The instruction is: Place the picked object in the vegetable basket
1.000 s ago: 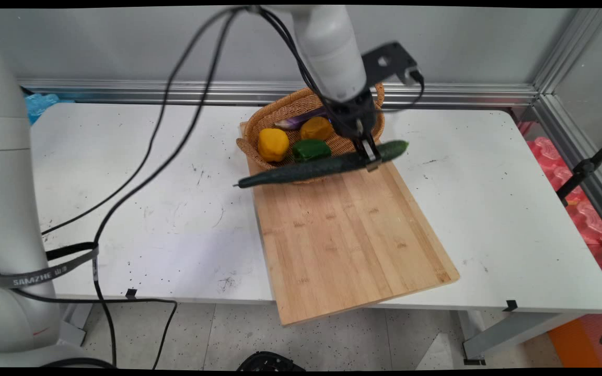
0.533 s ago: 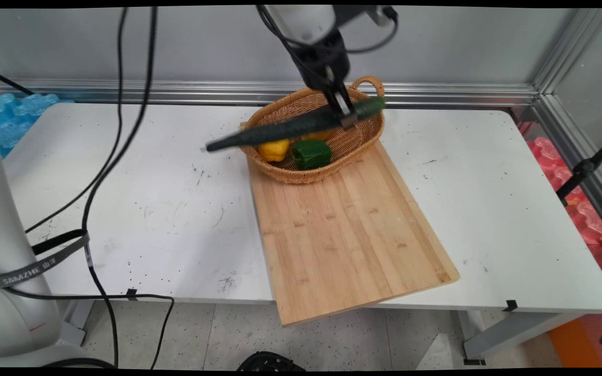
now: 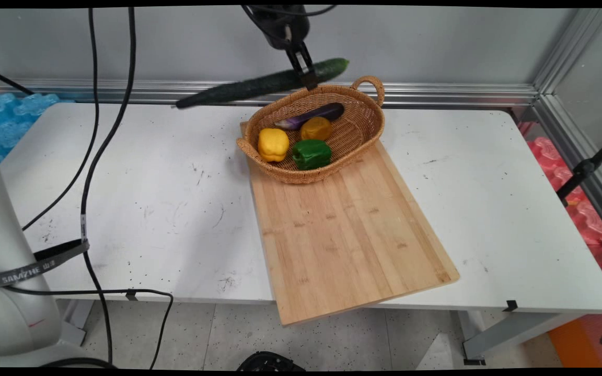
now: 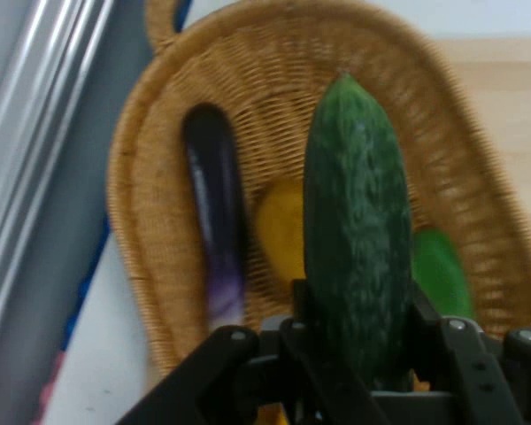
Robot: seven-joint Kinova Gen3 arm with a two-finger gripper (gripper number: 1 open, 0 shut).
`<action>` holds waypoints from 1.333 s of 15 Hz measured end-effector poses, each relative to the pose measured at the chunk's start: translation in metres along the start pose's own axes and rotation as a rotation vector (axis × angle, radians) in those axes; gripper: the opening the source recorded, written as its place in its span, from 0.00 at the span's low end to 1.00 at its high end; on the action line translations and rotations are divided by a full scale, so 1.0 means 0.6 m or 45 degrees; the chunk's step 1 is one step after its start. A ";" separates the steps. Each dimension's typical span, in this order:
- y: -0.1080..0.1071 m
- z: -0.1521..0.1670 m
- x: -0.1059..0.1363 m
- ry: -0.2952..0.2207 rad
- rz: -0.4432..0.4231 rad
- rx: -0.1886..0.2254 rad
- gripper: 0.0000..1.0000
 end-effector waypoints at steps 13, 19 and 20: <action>-0.112 0.179 0.040 -0.017 0.137 -0.016 0.00; -0.125 0.261 0.058 -0.034 0.165 -0.055 0.00; -0.126 0.274 0.063 -0.035 0.169 -0.061 0.00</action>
